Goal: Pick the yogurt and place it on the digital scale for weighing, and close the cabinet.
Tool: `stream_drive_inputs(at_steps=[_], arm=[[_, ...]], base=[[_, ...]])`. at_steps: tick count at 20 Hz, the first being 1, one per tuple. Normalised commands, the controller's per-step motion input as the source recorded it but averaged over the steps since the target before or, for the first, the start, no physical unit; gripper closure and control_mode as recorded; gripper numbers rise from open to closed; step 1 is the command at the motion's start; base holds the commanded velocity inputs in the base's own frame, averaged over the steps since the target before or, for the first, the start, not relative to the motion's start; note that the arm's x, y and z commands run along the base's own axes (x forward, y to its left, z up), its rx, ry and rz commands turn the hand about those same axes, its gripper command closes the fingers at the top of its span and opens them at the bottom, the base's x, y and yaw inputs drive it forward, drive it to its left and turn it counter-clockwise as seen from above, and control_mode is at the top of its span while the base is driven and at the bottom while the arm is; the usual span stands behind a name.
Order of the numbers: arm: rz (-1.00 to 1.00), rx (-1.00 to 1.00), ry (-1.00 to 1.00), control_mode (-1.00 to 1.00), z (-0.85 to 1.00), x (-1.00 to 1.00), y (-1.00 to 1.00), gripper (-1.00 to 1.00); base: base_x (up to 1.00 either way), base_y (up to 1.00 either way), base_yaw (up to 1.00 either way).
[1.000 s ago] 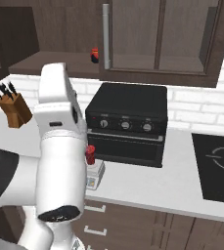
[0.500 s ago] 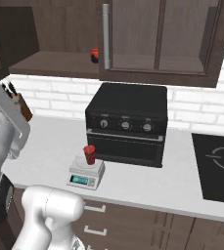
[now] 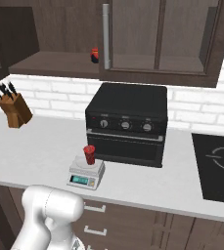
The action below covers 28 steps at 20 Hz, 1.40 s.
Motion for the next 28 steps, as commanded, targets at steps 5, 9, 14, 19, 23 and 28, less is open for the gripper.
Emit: stream_drive_inputs(at_steps=[5, 9, 14, 19, 23, 28], arm=[[-0.25, 0.07, -0.28, -1.0, -0.72, 0.01, 1.0, -1.0], [-0.26, 0.06, -0.24, -1.0, -0.56, 0.31, 1.0, -1.0], [-0.26, 0.05, -0.3, -1.0, -0.6, 0.36, 1.0, -1.0], [-0.2, -0.07, -0.25, -1.0, -0.45, 0.21, 1.0, -1.0], [-0.19, -0.07, -0.06, -1.0, -0.33, 0.34, 0.92, -1.0], [-0.07, -0.02, 0.03, -1.0, -0.04, 0.8, 0.39, -1.0]], base=[[0.0, 0.0, 0.0], [0.0, 0.0, 0.0], [0.0, 0.0, 0.0], [0.0, 0.0, 0.0], [0.0, 0.0, 0.0], [0.0, 0.0, 0.0]])
